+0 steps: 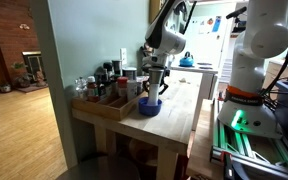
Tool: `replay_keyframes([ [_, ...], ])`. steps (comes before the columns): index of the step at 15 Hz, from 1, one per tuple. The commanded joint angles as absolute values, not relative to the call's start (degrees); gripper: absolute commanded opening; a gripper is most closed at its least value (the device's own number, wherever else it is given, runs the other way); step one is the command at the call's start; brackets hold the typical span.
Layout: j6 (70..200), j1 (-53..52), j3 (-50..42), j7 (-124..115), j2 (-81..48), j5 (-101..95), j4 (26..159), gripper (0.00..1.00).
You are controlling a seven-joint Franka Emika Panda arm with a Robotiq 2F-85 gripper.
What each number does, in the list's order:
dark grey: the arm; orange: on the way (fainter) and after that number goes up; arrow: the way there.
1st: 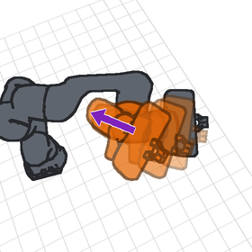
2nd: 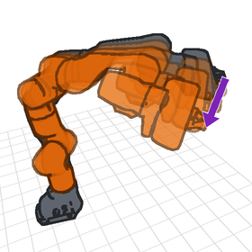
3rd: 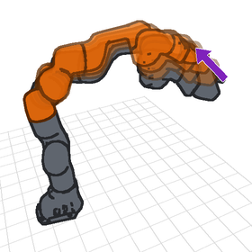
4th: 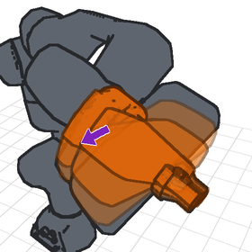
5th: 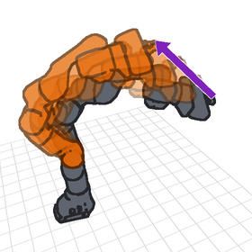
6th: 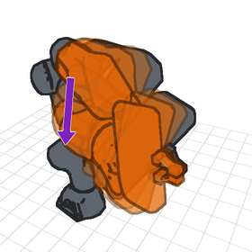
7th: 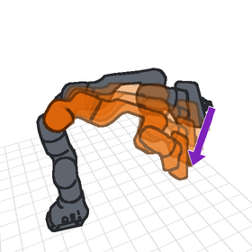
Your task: Move the blue plate with the bottle in it to the left
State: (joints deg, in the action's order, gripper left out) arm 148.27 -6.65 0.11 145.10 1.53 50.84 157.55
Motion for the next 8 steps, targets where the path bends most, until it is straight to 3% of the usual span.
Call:
replay_keyframes([
  [1, 150.73, -6.37, 2.07, 146.27, -0.30, 52.52, 157.50, 0.05],
  [2, 150.93, -6.34, 2.25, 146.01, -0.31, 52.18, 157.48, 0.46],
  [4, 151.43, -6.34, 2.65, 145.70, -0.26, 51.81, 157.48, 0.52],
  [8, 153.20, -6.92, 2.67, 145.26, -0.56, 51.15, 157.48, 0.83],
])
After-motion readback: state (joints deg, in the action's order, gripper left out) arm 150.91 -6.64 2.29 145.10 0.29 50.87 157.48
